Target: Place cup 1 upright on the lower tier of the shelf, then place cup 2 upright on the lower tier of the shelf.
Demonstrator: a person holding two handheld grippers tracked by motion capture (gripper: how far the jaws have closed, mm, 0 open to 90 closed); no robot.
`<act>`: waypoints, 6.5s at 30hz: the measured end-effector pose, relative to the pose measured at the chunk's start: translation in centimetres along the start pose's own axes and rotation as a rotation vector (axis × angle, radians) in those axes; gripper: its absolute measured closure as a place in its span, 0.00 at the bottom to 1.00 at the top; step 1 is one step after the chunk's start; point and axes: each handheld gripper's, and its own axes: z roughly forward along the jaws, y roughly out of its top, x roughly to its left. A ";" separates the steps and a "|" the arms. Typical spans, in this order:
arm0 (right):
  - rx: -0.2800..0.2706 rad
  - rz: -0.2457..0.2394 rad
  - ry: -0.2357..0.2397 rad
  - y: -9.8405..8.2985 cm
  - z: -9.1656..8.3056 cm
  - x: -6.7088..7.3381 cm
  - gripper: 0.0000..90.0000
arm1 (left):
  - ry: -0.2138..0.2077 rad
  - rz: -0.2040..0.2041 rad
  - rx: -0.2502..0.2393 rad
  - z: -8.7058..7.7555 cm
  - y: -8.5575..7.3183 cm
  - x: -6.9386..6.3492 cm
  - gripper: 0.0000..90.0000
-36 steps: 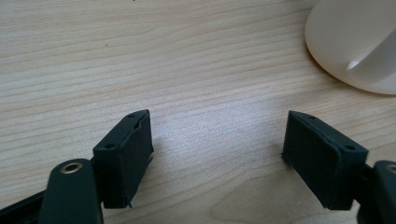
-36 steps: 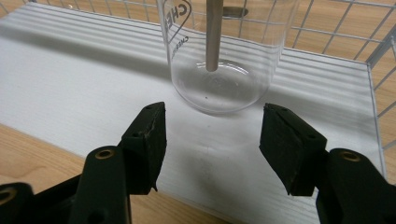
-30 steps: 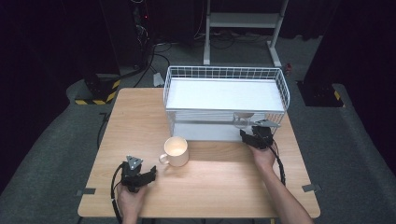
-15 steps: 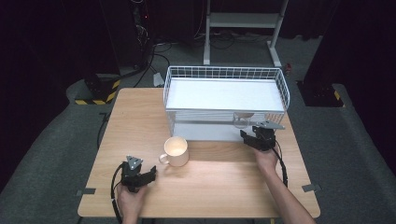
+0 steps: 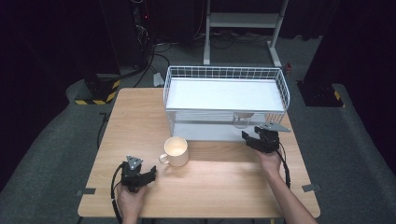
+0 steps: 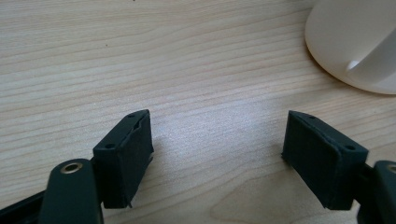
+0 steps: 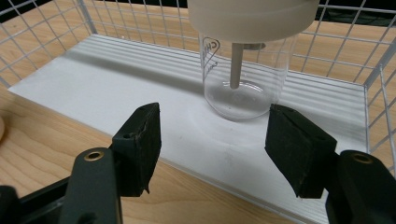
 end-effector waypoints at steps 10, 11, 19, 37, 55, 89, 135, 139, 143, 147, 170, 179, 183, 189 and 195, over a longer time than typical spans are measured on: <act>-0.027 0.011 0.029 -0.2 -1.2 0.1 0.38 | 0.000 0.000 0.000 0.0 0.0 0.0 0.27; -0.026 0.013 0.034 -0.3 -1.2 0.1 0.38 | 0.000 0.000 0.000 0.0 0.0 0.0 0.27; -0.051 -0.003 0.042 -0.4 -2.2 0.3 0.38 | 0.001 0.000 -0.001 0.0 0.0 0.0 0.27; -0.062 -0.003 0.049 -1.6 -4.1 0.2 0.37 | 0.001 -0.001 -0.001 0.0 0.0 0.0 0.27; -0.070 -0.010 0.070 -3.0 -5.8 0.5 0.35 | 0.001 0.000 0.000 0.0 0.0 0.0 0.27; -0.025 -0.004 0.107 -6.8 -7.5 1.2 0.33 | 0.001 0.000 0.000 0.0 0.0 0.0 0.27; 0.236 -0.079 -0.067 -9.4 -5.8 -0.2 0.25 | -0.064 0.005 -0.005 -0.3 0.0 -0.7 0.23; 0.236 -0.080 -0.067 -9.4 -5.8 -0.2 0.25 | -0.127 0.013 -0.045 -1.3 -0.1 -0.9 0.23; 0.236 -0.079 -0.067 -9.4 -5.8 -0.2 0.25 | -0.191 0.028 -0.079 -2.5 0.1 -1.5 0.20; 0.236 -0.080 -0.067 -9.4 -5.8 -0.2 0.25 | -0.212 0.046 -0.096 -3.1 0.2 -2.2 0.17; 0.234 -0.087 -0.066 -9.4 -5.8 -0.3 0.25 | -0.273 0.107 -0.109 -2.4 3.1 -4.6 0.07; 0.236 -0.084 -0.066 -9.4 -5.8 -0.3 0.25 | -0.274 0.108 -0.102 -1.6 4.5 -4.7 0.05; 0.236 -0.084 -0.066 -9.4 -5.8 -0.3 0.25 | -0.266 0.126 -0.107 -1.5 5.1 -4.9 0.04; 0.234 -0.087 -0.066 -9.4 -5.8 -0.3 0.25 | -0.270 0.130 -0.106 -1.1 5.8 -5.0 0.04; 0.234 -0.086 -0.067 -9.5 -5.8 -0.3 0.25 | -0.279 0.119 -0.100 -0.6 6.6 -5.2 0.03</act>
